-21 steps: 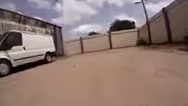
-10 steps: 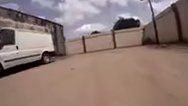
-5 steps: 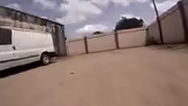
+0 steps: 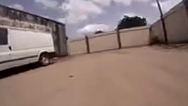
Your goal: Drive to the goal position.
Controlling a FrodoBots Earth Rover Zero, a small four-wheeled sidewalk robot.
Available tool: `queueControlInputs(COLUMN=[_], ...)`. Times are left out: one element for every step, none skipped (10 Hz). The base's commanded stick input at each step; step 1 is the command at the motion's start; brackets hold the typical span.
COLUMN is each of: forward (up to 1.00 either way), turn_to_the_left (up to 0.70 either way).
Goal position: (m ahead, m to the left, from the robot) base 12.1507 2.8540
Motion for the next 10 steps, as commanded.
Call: queueControlInputs(forward=[0.85, 0.85, 0.85, 0.85, 0.85, 0.85, 0.85, 0.85, 0.85, 0.85], turn_to_the_left=[0.00, 0.00, 0.00, 0.00, 0.00, 0.00, 0.00, 0.00, 0.00, 0.00])
